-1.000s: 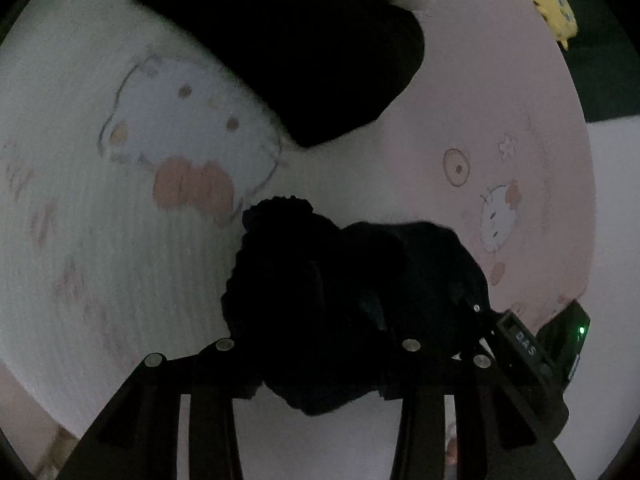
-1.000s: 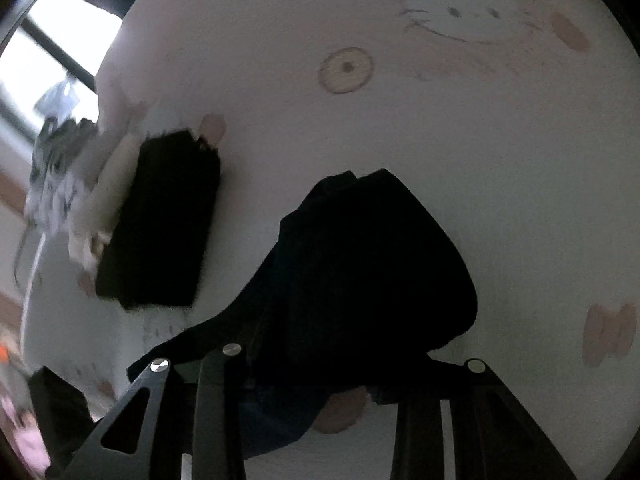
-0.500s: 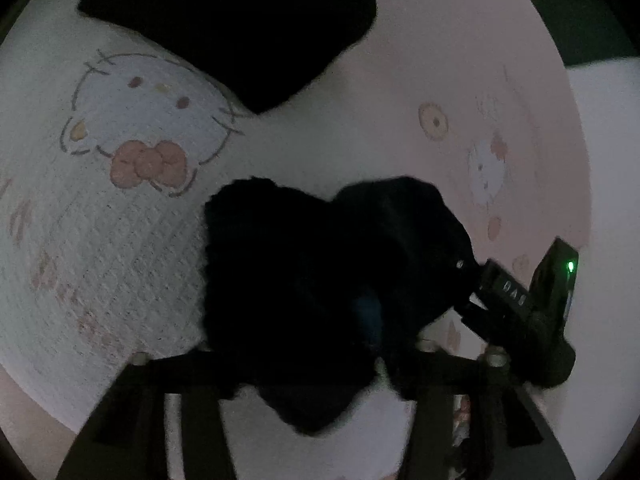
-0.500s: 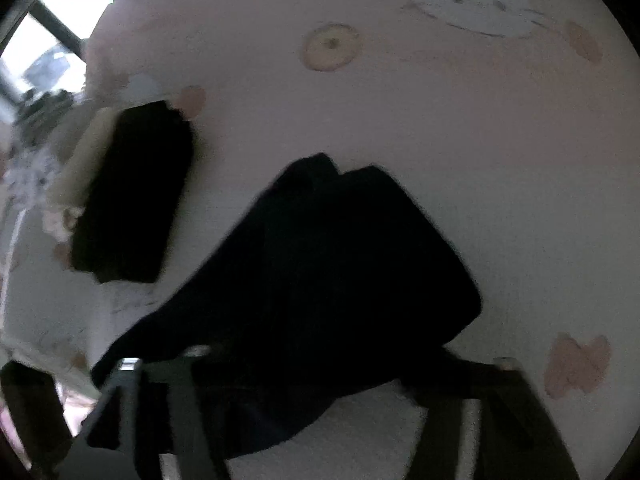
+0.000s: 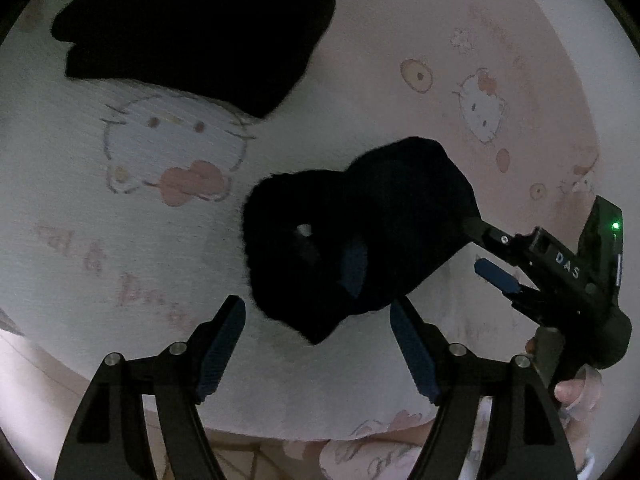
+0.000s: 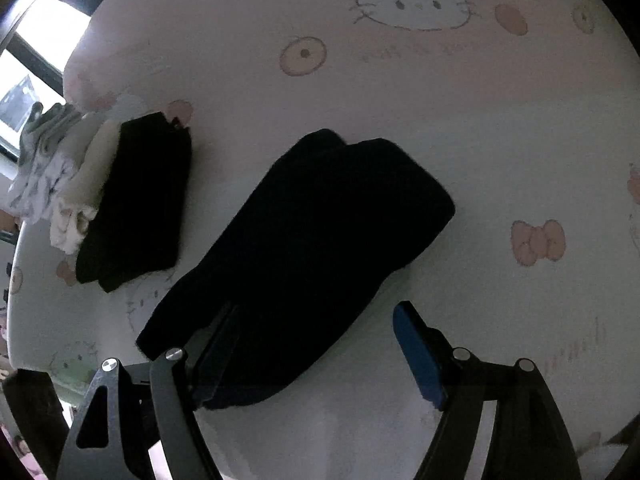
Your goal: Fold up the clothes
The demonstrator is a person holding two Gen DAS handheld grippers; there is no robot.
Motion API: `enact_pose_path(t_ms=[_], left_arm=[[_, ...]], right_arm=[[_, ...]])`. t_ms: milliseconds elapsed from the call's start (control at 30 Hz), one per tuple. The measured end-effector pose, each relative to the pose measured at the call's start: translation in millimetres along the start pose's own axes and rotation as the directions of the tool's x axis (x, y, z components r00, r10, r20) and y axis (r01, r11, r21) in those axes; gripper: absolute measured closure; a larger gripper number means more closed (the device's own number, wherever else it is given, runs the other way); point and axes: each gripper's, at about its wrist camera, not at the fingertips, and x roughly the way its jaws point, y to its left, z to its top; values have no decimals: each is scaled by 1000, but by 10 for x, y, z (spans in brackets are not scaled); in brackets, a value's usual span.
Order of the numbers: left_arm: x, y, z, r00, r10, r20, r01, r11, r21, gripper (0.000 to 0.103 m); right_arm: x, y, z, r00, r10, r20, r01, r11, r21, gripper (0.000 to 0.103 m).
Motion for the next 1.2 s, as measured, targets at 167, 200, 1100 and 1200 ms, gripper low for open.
enact_pose_path(t_ms=[167, 200, 1100, 1200], left_arm=[[-95, 83, 23, 1000, 6, 19, -7, 999, 52, 29], [-87, 65, 89, 1000, 12, 22, -13, 997, 74, 29], [504, -32, 759, 976, -79, -205, 144, 935, 326, 26], [565, -27, 745, 972, -79, -219, 152, 929, 337, 26]], right_arm=[[-57, 4, -123, 999, 32, 3, -32, 999, 27, 26], [-42, -8, -140, 999, 45, -2, -45, 998, 40, 26], [416, -365, -553, 936, 337, 102, -349, 848, 399, 26], [454, -284, -617, 928, 357, 105, -369, 844, 389, 26]])
